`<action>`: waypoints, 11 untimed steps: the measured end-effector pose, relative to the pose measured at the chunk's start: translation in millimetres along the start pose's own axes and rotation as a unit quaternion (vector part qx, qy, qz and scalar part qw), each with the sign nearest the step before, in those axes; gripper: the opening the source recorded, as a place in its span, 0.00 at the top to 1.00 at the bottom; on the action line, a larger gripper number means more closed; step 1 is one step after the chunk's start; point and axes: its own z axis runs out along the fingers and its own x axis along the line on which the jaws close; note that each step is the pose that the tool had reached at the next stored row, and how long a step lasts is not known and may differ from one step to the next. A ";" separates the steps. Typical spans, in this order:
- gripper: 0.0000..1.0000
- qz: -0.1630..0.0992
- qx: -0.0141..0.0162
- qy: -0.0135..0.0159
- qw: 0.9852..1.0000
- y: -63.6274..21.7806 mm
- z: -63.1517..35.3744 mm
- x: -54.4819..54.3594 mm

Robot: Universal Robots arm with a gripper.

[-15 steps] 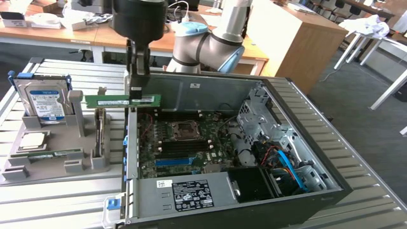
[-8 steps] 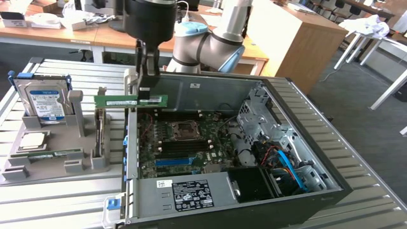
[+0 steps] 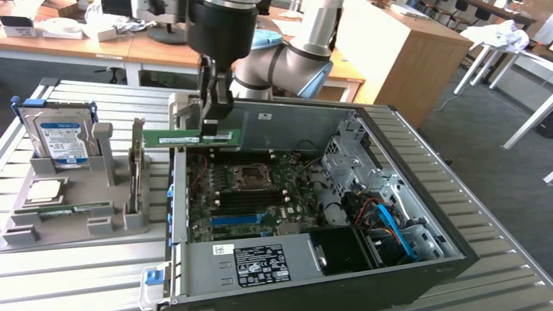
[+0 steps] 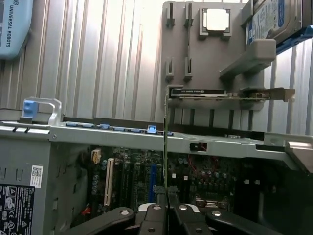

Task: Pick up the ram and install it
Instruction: 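Pick up the ram and move it above insertion slot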

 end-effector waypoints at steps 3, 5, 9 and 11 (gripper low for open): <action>0.88 0.000 0.000 0.000 1.000 -7.2 -0.2 0.7; 0.88 0.000 0.000 0.000 1.000 -12.7 -0.4 1.3; 0.88 0.000 0.000 0.000 1.000 -23.4 -0.7 2.5; 0.88 0.000 0.000 0.000 1.000 -29.1 -0.9 3.2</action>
